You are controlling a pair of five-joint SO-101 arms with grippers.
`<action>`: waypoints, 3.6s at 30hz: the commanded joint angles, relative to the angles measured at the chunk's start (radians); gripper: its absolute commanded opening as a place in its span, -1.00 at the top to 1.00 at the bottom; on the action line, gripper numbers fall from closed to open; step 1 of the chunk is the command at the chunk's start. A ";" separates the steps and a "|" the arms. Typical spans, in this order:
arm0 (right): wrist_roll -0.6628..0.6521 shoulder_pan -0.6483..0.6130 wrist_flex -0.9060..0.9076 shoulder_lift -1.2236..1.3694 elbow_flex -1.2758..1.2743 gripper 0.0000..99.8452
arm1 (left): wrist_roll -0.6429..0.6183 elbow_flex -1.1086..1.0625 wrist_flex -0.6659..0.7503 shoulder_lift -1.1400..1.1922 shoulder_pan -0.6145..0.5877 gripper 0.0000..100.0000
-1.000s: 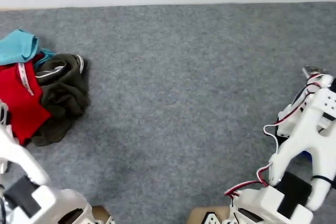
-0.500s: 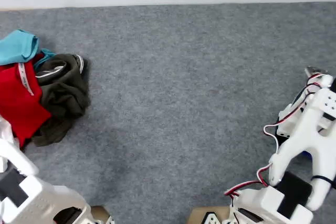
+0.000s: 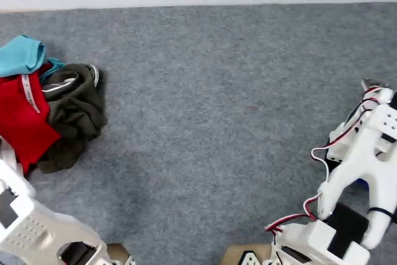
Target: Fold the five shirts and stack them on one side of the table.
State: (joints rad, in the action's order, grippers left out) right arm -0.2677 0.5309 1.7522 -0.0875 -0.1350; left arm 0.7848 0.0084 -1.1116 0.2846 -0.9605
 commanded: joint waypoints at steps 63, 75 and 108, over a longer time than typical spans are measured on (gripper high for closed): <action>-0.226 -0.168 0.041 -0.433 -0.232 0.98 | -0.385 -0.209 -0.270 -0.614 0.585 0.99; -0.221 -0.410 0.012 -0.432 -0.226 0.98 | -0.265 -0.306 -0.259 -0.620 0.325 0.70; -0.153 -0.636 0.038 0.025 0.242 0.98 | 0.051 -0.665 -0.407 -0.620 0.431 0.67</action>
State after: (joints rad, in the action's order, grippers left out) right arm -0.4304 -0.1028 1.7507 -0.0568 0.0583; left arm 0.8232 -0.6345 -1.5305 -0.3230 -0.5340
